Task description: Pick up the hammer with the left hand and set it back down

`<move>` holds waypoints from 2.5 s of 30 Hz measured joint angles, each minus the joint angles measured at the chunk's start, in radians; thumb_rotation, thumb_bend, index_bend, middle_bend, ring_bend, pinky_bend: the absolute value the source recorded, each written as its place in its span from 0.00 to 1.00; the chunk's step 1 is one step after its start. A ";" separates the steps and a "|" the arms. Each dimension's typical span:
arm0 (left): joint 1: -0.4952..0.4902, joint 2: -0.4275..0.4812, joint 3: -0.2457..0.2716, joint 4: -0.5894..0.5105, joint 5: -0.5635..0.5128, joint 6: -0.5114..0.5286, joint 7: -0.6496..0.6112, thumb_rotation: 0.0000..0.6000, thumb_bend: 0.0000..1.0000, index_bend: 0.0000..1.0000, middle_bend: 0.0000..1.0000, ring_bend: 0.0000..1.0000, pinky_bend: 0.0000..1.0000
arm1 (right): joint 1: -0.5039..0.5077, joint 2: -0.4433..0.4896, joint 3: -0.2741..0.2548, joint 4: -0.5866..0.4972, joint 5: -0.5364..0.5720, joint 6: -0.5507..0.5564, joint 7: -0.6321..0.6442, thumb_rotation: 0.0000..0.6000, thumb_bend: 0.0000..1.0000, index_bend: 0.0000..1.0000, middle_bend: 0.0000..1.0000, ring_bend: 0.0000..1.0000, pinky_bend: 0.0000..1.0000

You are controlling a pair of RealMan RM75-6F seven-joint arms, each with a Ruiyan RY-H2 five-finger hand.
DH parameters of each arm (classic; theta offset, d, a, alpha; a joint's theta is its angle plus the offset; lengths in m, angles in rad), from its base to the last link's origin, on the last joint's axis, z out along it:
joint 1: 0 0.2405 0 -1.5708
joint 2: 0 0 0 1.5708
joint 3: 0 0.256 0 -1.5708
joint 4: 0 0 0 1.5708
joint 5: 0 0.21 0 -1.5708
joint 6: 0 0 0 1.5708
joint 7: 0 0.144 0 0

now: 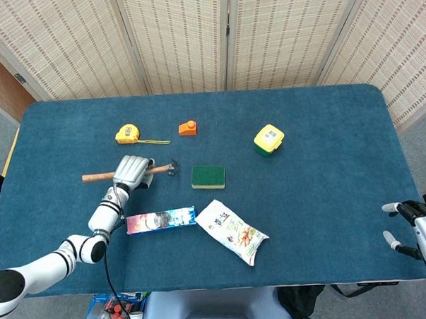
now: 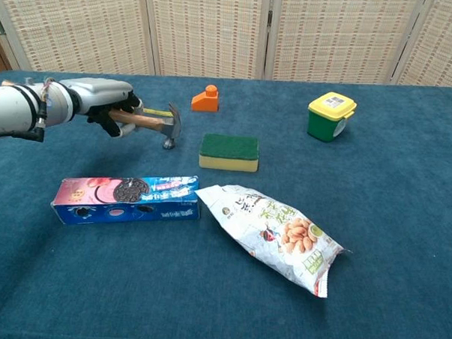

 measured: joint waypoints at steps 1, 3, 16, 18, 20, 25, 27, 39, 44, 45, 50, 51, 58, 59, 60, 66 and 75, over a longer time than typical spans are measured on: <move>0.004 0.002 -0.001 0.003 0.035 0.006 -0.051 1.00 0.59 0.71 0.81 0.66 0.90 | 0.001 0.000 0.000 -0.001 -0.001 -0.001 -0.002 1.00 0.26 0.35 0.42 0.27 0.28; 0.013 0.007 0.000 0.011 0.114 0.022 -0.171 1.00 0.59 0.71 0.81 0.67 0.93 | 0.002 0.001 0.000 -0.004 -0.002 -0.002 -0.004 1.00 0.26 0.35 0.42 0.27 0.28; 0.023 0.030 0.033 0.010 0.471 0.190 -0.674 1.00 0.59 0.72 0.83 0.83 0.98 | 0.003 0.004 -0.001 -0.026 -0.007 -0.005 -0.028 1.00 0.26 0.35 0.42 0.27 0.28; 0.012 0.027 0.042 0.003 0.490 0.197 -0.681 1.00 0.59 0.72 0.83 0.85 0.98 | 0.002 0.003 -0.002 -0.026 -0.006 -0.005 -0.029 1.00 0.26 0.35 0.42 0.27 0.28; 0.004 0.018 0.042 0.001 0.493 0.197 -0.674 1.00 0.59 0.72 0.84 0.87 0.98 | 0.002 0.003 -0.001 -0.025 -0.006 -0.005 -0.030 1.00 0.26 0.35 0.42 0.27 0.28; -0.016 -0.018 0.031 0.016 0.477 0.173 -0.613 1.00 0.59 0.72 0.84 0.89 0.98 | 0.000 0.005 -0.001 -0.022 -0.004 -0.003 -0.026 1.00 0.26 0.35 0.42 0.27 0.28; -0.027 -0.036 0.024 0.029 0.461 0.148 -0.579 1.00 0.59 0.72 0.84 0.89 0.98 | 0.000 0.005 -0.001 -0.020 -0.002 -0.004 -0.023 1.00 0.26 0.35 0.42 0.27 0.28; -0.086 -0.074 -0.014 0.079 0.336 -0.049 -0.450 1.00 0.59 0.72 0.84 0.90 0.98 | -0.003 0.001 0.000 -0.005 0.009 -0.009 -0.010 1.00 0.26 0.35 0.42 0.27 0.28; -0.092 -0.078 -0.021 0.085 0.298 -0.086 -0.394 1.00 0.59 0.72 0.84 0.90 0.98 | -0.001 0.000 0.002 -0.004 0.010 -0.013 -0.010 1.00 0.26 0.35 0.42 0.27 0.28; -0.093 -0.078 -0.022 0.084 0.289 -0.093 -0.380 1.00 0.59 0.72 0.84 0.90 0.98 | -0.001 0.000 0.002 -0.004 0.010 -0.013 -0.011 1.00 0.26 0.35 0.42 0.27 0.28; -0.090 -0.067 -0.032 0.062 0.263 -0.104 -0.358 1.00 0.59 0.72 0.84 0.90 0.98 | -0.003 0.000 0.002 -0.006 0.010 -0.008 -0.012 1.00 0.26 0.35 0.42 0.27 0.28; -0.088 -0.062 -0.035 0.053 0.259 -0.103 -0.358 1.00 0.59 0.72 0.84 0.90 0.98 | -0.003 0.000 0.002 -0.006 0.010 -0.008 -0.012 1.00 0.26 0.35 0.42 0.27 0.28; -0.077 -0.027 -0.056 0.007 0.232 -0.108 -0.379 1.00 0.59 0.72 0.84 0.89 0.98 | -0.003 -0.004 0.001 -0.004 0.007 -0.009 -0.012 1.00 0.26 0.35 0.42 0.27 0.28; -0.077 -0.027 -0.055 0.008 0.231 -0.111 -0.374 1.00 0.59 0.72 0.84 0.89 0.98 | -0.003 -0.004 0.001 -0.003 0.008 -0.010 -0.012 1.00 0.26 0.35 0.42 0.27 0.28; -0.077 -0.028 -0.052 0.010 0.229 -0.116 -0.364 1.00 0.59 0.72 0.84 0.89 0.98 | -0.003 -0.005 0.001 -0.003 0.008 -0.010 -0.012 1.00 0.26 0.35 0.42 0.27 0.28; -0.082 -0.043 -0.042 0.027 0.203 -0.144 -0.305 1.00 0.59 0.72 0.84 0.89 0.98 | -0.007 -0.002 0.001 -0.007 0.010 -0.004 -0.014 1.00 0.26 0.35 0.42 0.27 0.28; -0.062 0.007 -0.070 -0.047 0.196 -0.117 -0.355 1.00 0.59 0.72 0.84 0.89 0.98 | -0.009 -0.003 0.001 -0.007 0.004 0.001 -0.011 1.00 0.26 0.35 0.42 0.27 0.28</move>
